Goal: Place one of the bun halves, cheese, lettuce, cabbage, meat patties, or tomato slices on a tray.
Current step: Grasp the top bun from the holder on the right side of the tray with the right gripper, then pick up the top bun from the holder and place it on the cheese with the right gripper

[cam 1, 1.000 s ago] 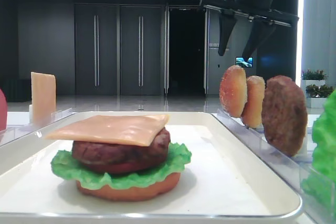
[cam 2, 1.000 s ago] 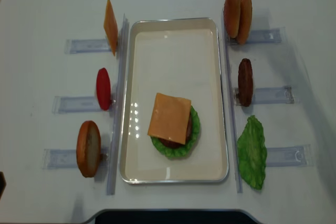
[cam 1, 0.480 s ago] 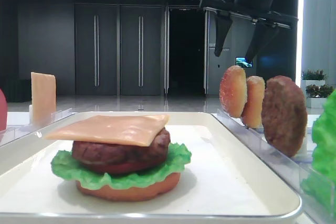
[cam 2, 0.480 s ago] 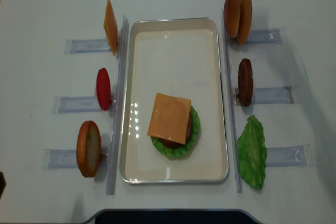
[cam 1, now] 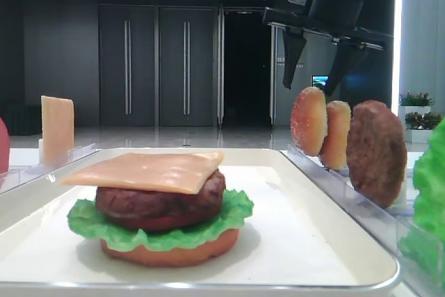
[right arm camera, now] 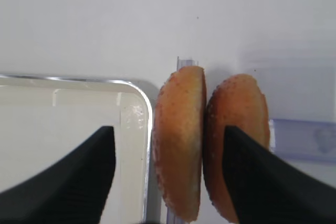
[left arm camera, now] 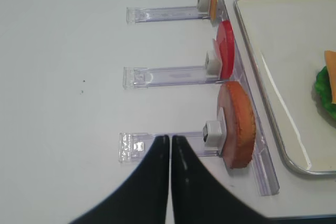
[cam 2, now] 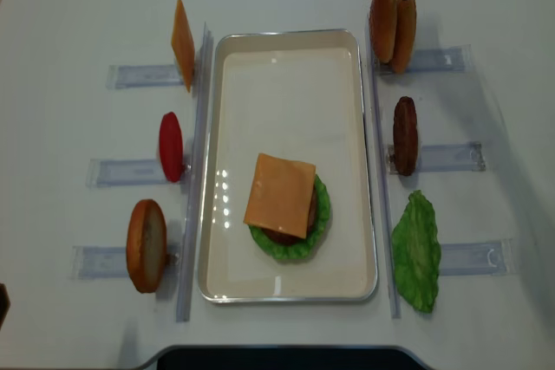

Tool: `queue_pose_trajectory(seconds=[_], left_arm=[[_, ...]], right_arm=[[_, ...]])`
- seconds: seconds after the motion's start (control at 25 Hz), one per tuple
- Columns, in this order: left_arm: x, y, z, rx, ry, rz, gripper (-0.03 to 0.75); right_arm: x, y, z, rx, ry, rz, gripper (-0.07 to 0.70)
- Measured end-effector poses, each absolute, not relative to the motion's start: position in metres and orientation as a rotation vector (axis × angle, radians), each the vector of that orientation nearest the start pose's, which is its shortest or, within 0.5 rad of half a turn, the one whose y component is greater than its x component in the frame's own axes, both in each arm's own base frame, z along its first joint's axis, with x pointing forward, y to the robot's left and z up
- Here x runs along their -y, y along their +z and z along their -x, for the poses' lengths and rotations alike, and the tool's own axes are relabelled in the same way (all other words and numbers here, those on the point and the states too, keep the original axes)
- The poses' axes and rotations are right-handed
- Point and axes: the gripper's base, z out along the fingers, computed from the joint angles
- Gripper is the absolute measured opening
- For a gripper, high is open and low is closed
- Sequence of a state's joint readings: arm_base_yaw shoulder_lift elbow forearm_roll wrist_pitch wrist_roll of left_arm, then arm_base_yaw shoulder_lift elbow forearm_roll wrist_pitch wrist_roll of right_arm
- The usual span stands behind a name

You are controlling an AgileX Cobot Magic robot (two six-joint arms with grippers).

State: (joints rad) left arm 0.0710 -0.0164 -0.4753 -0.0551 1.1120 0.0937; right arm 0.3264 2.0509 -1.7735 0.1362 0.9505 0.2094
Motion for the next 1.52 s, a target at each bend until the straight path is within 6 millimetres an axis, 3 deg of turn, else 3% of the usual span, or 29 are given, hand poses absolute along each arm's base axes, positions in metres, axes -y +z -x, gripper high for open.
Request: queue_pose_trajectory(seconds=[0.52, 1.0, 1.52], left_arm=[[0.0050, 0.2663, 0.0065, -2.103, 0.032, -0.028, 0.000], [0.0050, 0.2663, 0.0065, -2.103, 0.032, -0.028, 0.000], [0.0050, 0.2663, 0.0065, -2.103, 0.032, -0.028, 0.000]], right_arm=[[-0.1566, 0.2374, -0.4283, -2.764, 0.338, 0.076, 0.421], [-0.1553, 0.2356, -0.4287, -2.770, 0.312, 0.087, 0.213], [-0.1558, 0.2353, -0.4279, -2.776, 0.302, 0.095, 0.211]])
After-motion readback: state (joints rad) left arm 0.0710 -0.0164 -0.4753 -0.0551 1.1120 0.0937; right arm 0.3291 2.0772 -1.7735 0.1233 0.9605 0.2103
